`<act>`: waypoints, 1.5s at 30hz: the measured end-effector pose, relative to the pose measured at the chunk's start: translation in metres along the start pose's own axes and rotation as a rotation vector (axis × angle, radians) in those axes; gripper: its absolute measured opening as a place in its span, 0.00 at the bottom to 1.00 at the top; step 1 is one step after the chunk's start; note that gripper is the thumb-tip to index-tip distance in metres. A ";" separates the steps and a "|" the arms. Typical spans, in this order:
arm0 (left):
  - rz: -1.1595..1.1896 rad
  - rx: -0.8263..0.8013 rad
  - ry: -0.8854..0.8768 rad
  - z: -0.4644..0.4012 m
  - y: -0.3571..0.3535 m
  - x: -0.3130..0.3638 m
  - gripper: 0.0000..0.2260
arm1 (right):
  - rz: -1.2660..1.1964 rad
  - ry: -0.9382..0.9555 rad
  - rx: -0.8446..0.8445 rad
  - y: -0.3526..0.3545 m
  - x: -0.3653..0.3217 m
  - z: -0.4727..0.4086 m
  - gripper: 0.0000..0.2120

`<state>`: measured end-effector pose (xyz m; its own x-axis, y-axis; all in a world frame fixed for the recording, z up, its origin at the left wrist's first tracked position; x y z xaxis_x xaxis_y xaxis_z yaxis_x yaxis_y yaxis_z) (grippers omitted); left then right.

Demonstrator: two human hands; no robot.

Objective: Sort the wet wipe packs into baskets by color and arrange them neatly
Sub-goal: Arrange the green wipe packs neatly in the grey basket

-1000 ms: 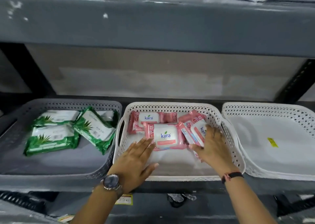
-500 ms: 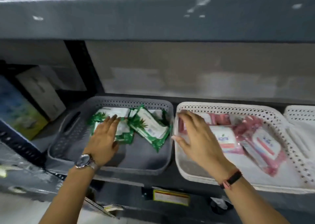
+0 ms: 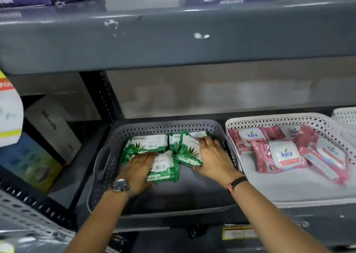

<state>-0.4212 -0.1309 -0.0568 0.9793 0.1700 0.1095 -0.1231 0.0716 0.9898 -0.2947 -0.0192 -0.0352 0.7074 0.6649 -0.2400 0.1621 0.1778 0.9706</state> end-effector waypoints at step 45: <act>0.146 0.084 0.164 -0.048 -0.023 -0.030 0.23 | -0.019 -0.010 -0.051 -0.053 -0.019 -0.046 0.25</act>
<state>-0.4557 -0.0908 -0.0870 0.9123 0.3302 0.2423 -0.2407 -0.0464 0.9695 -0.3482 -0.0074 -0.0829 0.7115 0.6535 -0.2582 0.1407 0.2276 0.9635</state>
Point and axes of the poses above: each hand's wrist, its own z-axis away from the middle knuckle, its own y-axis out of the back of the hand, x = y × z, the point moved 9 cm from there along -z, towards the middle knuckle, and after that the axes turned 7 degrees about -y, right-handed, at the moved point
